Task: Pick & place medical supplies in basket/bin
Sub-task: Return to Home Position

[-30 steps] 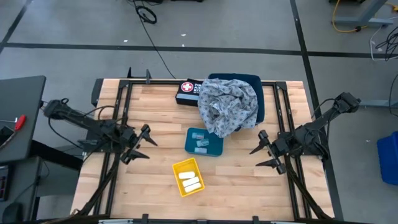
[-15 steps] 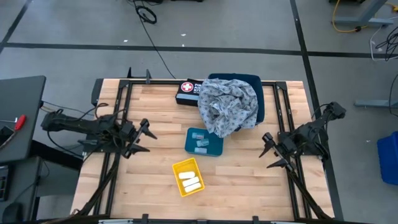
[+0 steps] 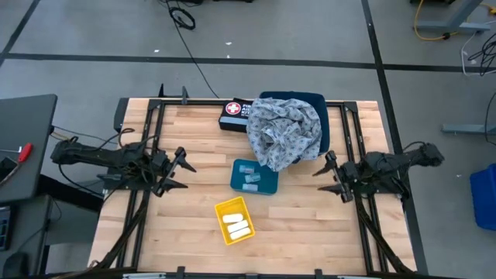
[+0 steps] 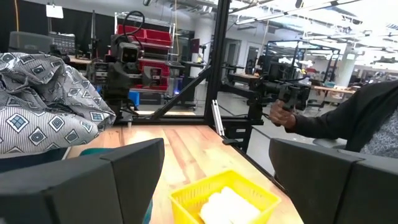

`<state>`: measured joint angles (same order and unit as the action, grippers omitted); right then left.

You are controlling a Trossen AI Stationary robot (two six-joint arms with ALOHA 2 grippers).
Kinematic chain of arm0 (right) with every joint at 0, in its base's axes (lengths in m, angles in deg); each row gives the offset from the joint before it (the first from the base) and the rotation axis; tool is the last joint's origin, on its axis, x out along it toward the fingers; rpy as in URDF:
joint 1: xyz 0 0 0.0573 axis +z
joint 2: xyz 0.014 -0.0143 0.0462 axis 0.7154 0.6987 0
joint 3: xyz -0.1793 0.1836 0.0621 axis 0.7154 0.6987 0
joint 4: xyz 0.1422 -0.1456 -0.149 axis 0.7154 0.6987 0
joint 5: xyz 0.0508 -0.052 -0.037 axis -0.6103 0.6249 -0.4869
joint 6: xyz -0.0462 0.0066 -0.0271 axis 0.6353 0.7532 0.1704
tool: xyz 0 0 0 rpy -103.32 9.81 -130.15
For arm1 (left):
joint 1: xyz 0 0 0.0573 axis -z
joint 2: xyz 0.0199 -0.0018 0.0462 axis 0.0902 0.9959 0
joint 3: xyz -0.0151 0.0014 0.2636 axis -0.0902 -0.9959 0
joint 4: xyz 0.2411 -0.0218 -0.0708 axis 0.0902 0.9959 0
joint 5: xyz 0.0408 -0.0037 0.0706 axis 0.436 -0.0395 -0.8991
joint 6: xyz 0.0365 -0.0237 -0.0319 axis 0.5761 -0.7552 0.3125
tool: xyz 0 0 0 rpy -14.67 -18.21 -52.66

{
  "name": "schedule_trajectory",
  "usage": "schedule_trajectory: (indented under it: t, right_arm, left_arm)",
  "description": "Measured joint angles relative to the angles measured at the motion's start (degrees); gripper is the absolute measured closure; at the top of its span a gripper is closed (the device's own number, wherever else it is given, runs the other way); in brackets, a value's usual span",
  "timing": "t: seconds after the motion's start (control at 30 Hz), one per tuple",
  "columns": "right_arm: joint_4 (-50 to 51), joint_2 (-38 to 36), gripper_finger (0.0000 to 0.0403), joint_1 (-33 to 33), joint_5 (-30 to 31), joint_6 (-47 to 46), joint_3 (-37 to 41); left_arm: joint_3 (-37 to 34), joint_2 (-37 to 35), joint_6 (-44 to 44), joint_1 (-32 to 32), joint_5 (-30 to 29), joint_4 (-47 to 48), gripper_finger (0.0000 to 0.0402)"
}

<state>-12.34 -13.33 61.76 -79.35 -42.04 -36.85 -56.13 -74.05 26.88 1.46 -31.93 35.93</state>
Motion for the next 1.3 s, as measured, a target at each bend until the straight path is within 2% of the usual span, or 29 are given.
schedule_trajectory:
  t: [0.17,0.37,0.47,0.9,1.3]
  right_arm:
    - [0.5,0.1,0.0158,-9.9,-3.8,0.4,0.0]
    - [-1.1,0.1,0.0158,-19.8,-15.0,0.6,0.0]
    - [-1.4,0.1,0.0158,-22.6,-17.4,0.0,0.0]
    - [-1.4,0.1,0.0158,-25.0,-17.9,-1.3,0.0]
    - [-1.3,0.1,0.0158,-25.0,-17.7,-2.8,0.0]
  left_arm:
    - [0.0,0.0,0.7,-0.1,-0.4,0.0,0.0109]
    - [0.0,0.0,-0.3,-2.0,-0.2,0.0,0.0109]
    - [0.0,-0.1,-0.9,-3.5,1.5,0.1,0.0109]
    - [0.0,-3.8,-1.1,-14.1,8.7,2.6,0.0109]
    - [0.0,-12.6,-0.9,-19.9,21.1,2.8,0.0109]
